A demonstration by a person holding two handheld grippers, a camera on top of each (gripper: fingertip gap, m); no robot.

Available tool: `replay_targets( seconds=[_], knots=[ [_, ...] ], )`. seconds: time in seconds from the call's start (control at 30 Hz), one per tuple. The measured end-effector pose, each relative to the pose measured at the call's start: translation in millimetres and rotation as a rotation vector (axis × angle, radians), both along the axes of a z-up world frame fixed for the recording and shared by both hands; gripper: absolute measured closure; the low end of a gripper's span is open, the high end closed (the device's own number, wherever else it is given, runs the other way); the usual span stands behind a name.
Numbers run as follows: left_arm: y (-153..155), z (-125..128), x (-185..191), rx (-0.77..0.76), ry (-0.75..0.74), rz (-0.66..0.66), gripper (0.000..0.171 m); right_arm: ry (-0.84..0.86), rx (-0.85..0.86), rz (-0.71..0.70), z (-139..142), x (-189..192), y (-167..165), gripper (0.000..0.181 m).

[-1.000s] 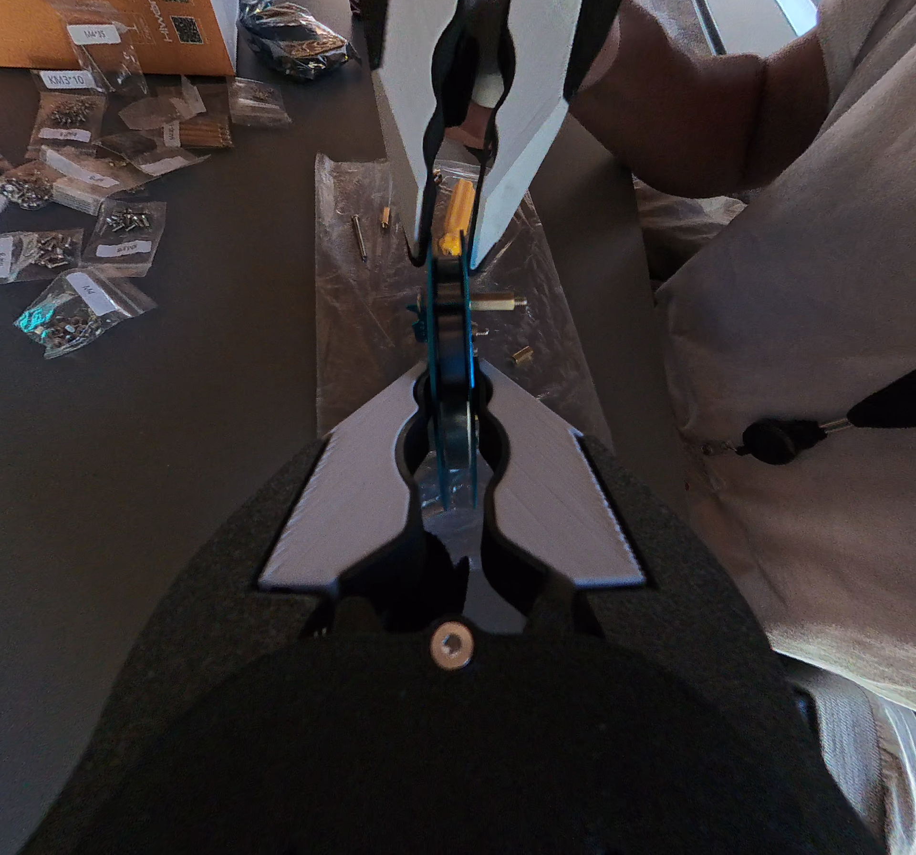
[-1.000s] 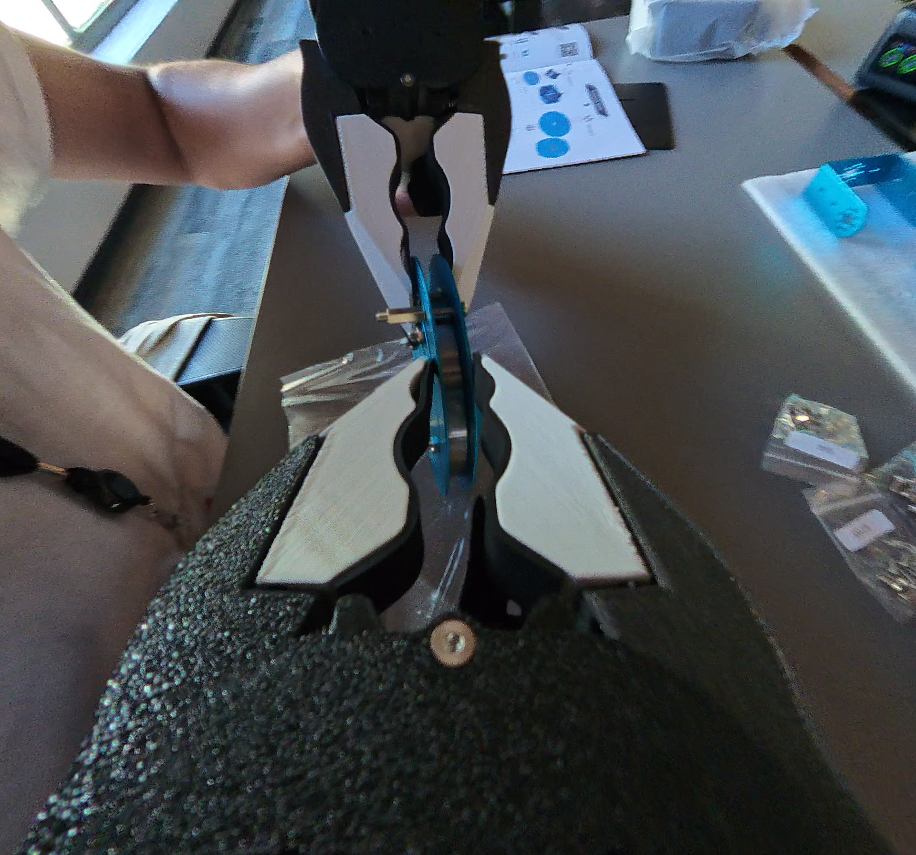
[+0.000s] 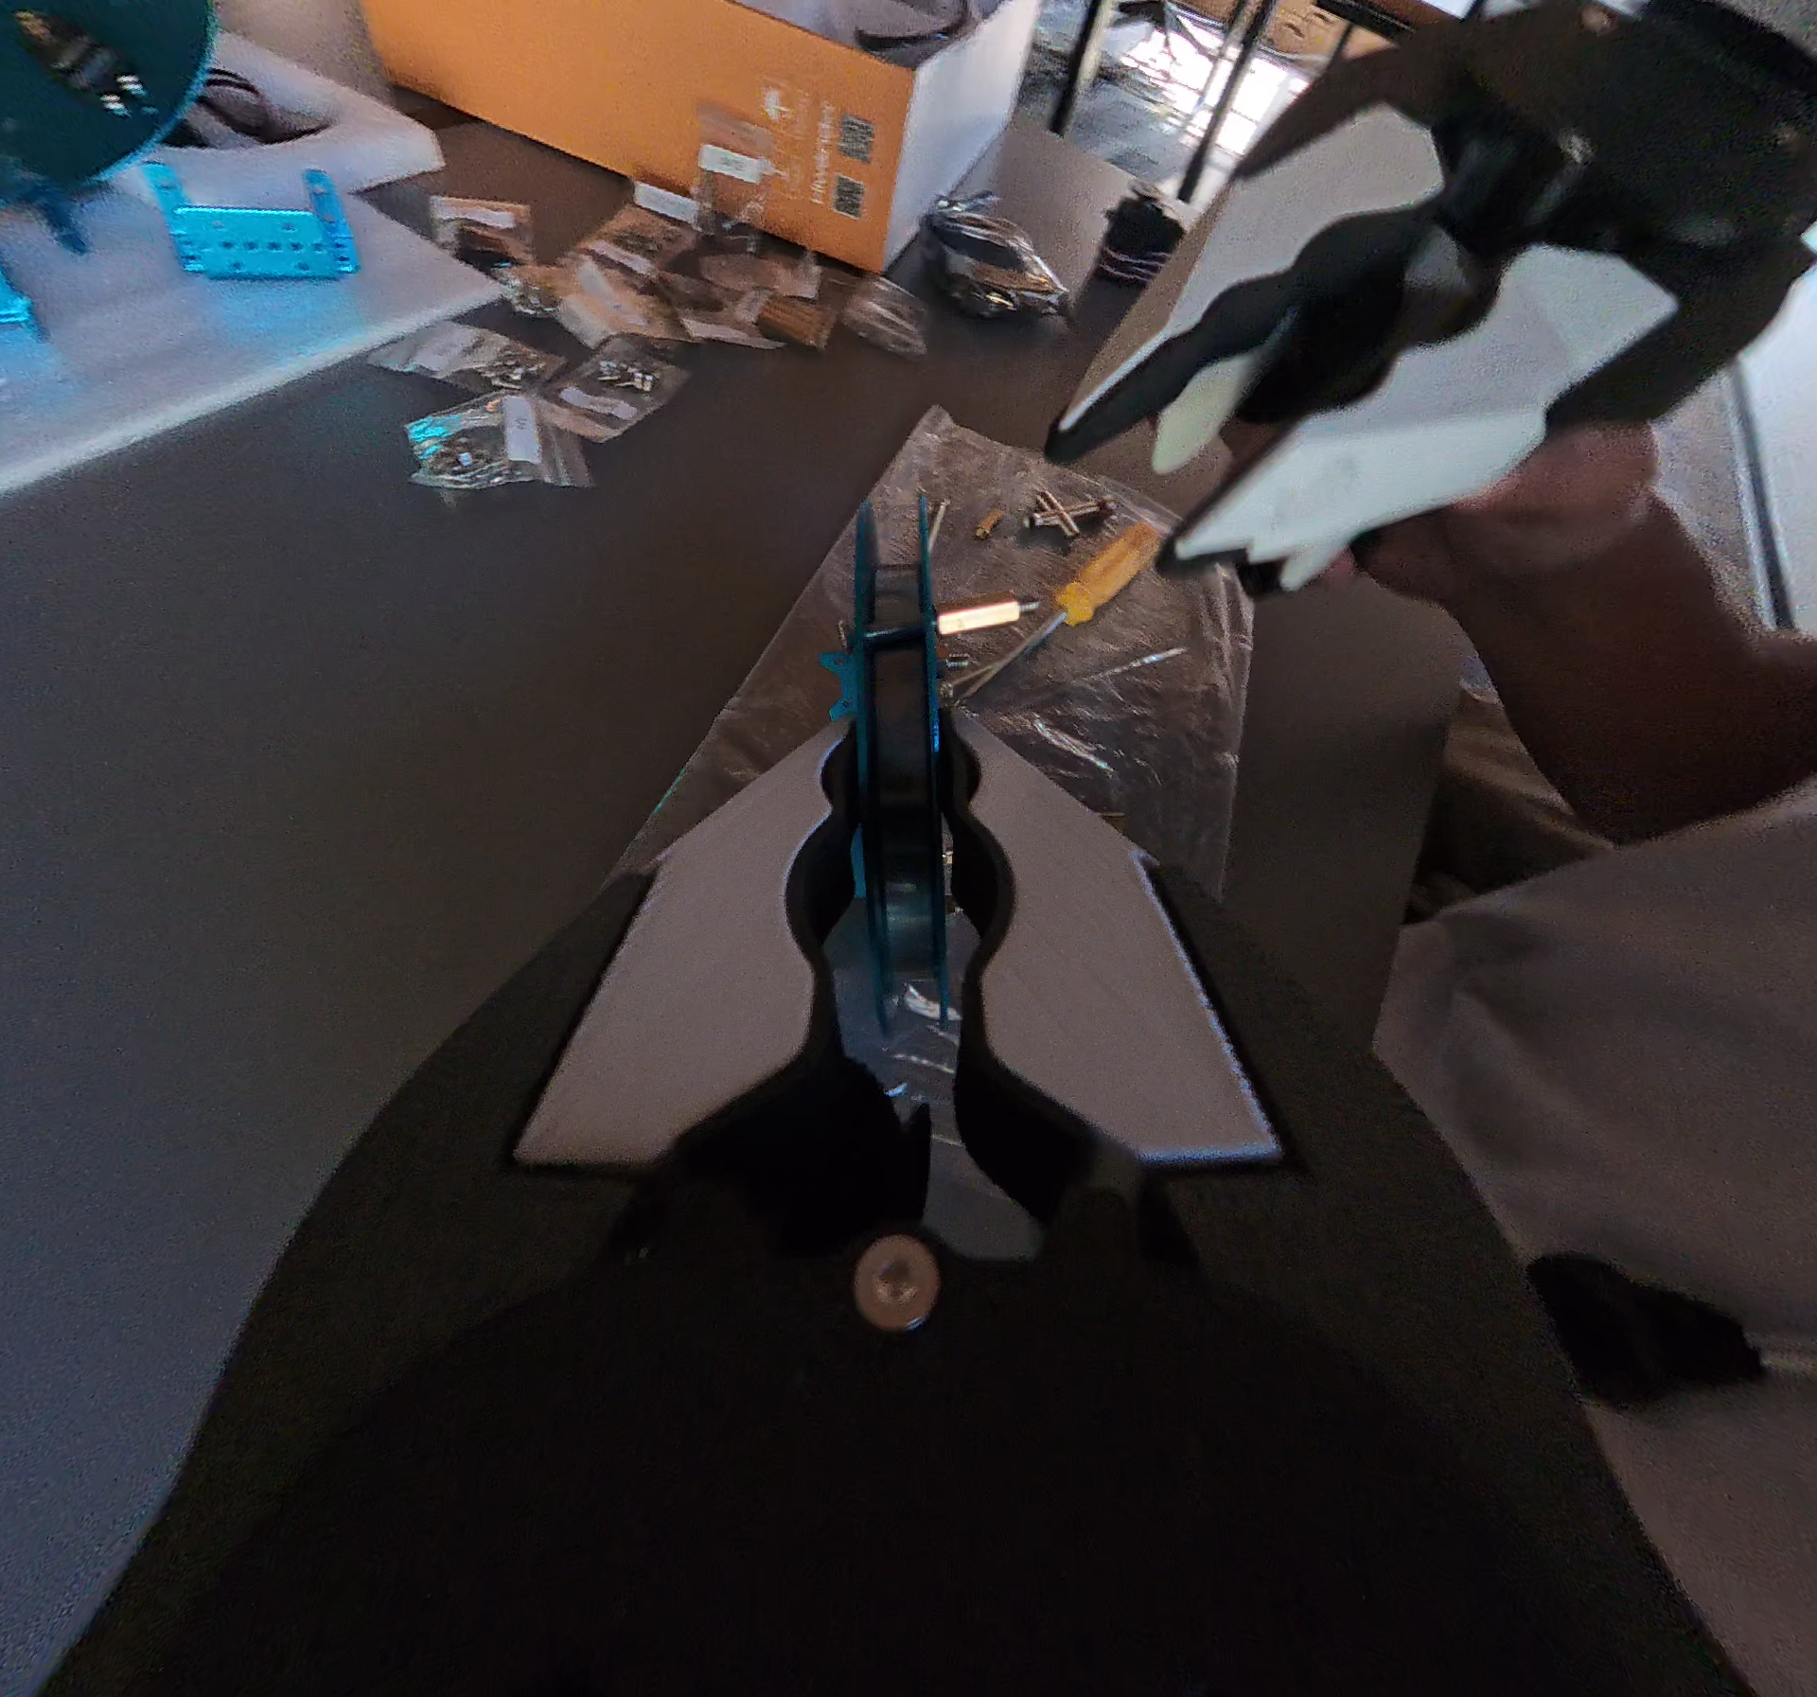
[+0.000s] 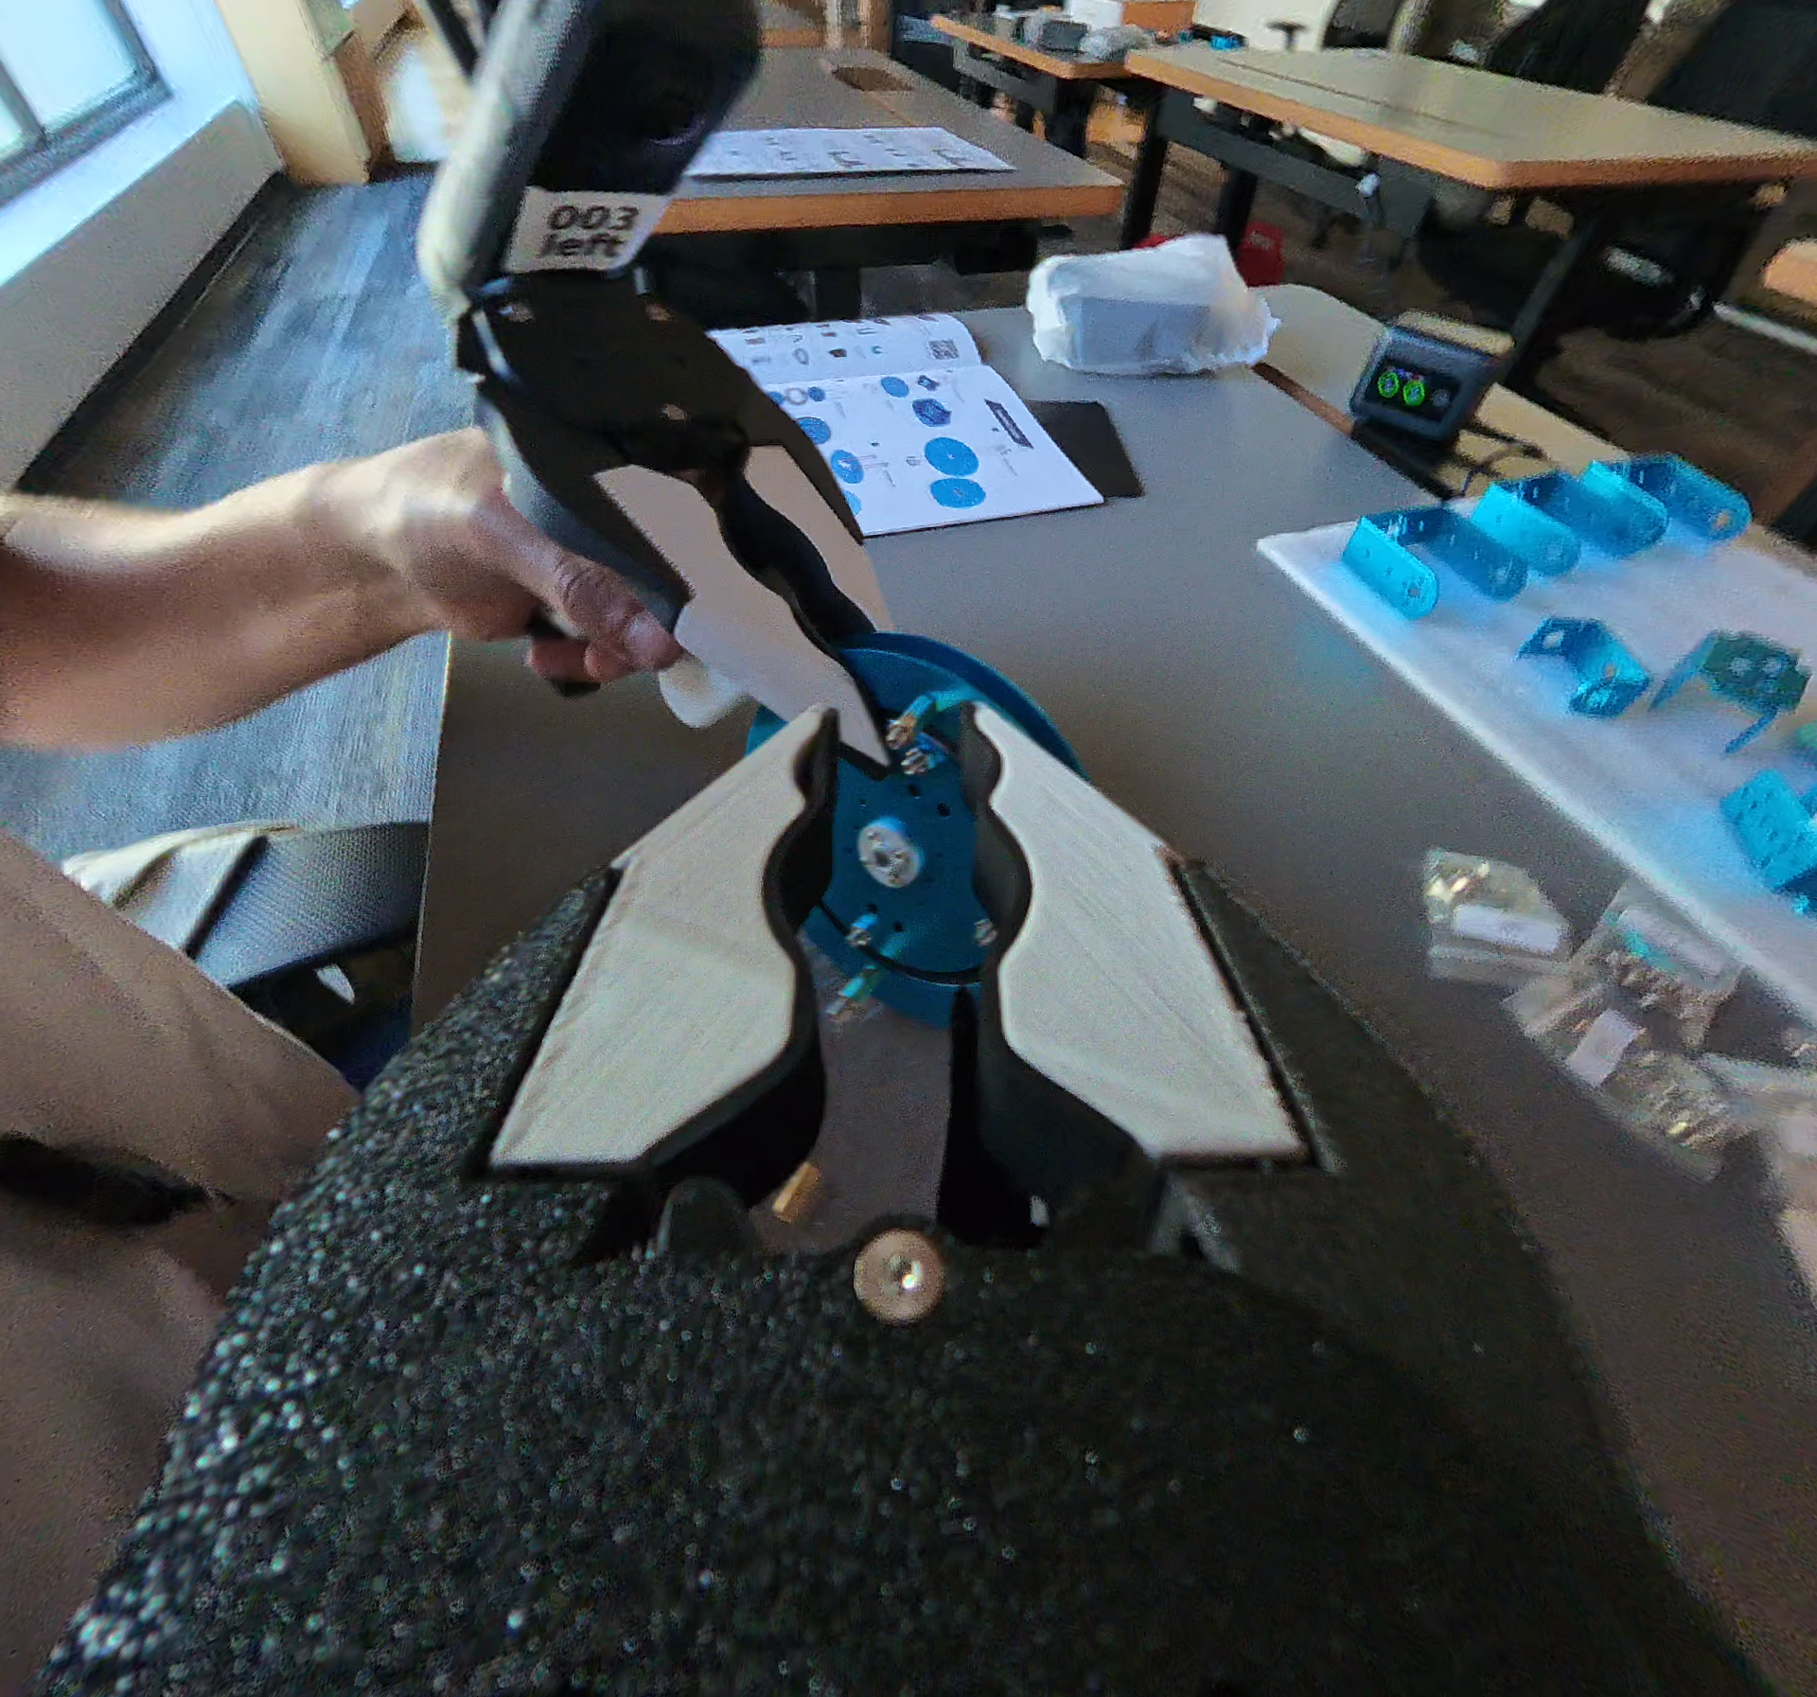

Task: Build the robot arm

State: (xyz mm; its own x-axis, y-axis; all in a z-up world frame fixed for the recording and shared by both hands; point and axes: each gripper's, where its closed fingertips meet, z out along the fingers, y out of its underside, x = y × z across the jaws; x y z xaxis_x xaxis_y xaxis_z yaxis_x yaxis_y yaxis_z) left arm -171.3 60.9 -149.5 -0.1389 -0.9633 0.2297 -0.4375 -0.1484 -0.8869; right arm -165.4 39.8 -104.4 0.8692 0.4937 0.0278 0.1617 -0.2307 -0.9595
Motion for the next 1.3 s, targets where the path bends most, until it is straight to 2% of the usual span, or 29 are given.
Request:
replay_targets(
  seconds=[0.07, 0.27, 0.47, 0.57, 0.63, 0.7, 0.77, 0.83, 0.9, 1.0, 1.13, 1.3],
  knots=[
    [-2, 1, 1, 0.02, 0.002, 0.086, 0.159, 0.001, -0.014, -0.087, -10, -1, 4, 0.149],
    [-12, 2, 3, 0.049, -0.015, 0.233, 0.16, -0.014, -0.046, -0.139, -29, 0, 7, 0.176],
    [-19, 3, 4, 0.08, -0.012, 0.301, 0.159, 0.063, -0.038, -0.098, -25, -1, 2, 0.176],
    [-28, 5, 6, 0.025, -0.026, 0.289, 0.155, 0.117, -0.045, -0.073, -24, 2, -1, 0.176],
    [-38, 9, 6, -0.047, -0.047, 0.226, 0.145, 0.112, -0.039, -0.042, -25, 4, -6, 0.178],
    [-48, 24, -3, -0.146, -0.114, 0.116, 0.139, 0.099, -0.018, 0.0, -25, 8, -10, 0.176],
    [-36, 39, -12, -0.222, -0.182, 0.057, 0.14, 0.108, -0.007, 0.064, -25, 9, -14, 0.176],
    [-19, 44, -14, -0.312, -0.196, 0.015, 0.145, 0.094, 0.006, 0.112, -25, 9, -16, 0.176],
    [-20, 42, -12, -0.385, -0.177, -0.094, 0.145, 0.074, 0.007, 0.146, -25, 9, -16, 0.176],
    [-20, 25, -5, -0.302, -0.122, -0.185, 0.145, 0.056, 0.004, 0.236, -25, 5, -18, 0.176],
    [-32, 21, 0, -0.232, -0.118, -0.355, 0.146, 0.065, -0.025, 0.319, -25, 2, -17, 0.176],
    [-32, 23, 1, -0.137, -0.09, -0.439, 0.155, 0.008, -0.04, 0.369, -25, 3, -16, 0.176]
  ],
)
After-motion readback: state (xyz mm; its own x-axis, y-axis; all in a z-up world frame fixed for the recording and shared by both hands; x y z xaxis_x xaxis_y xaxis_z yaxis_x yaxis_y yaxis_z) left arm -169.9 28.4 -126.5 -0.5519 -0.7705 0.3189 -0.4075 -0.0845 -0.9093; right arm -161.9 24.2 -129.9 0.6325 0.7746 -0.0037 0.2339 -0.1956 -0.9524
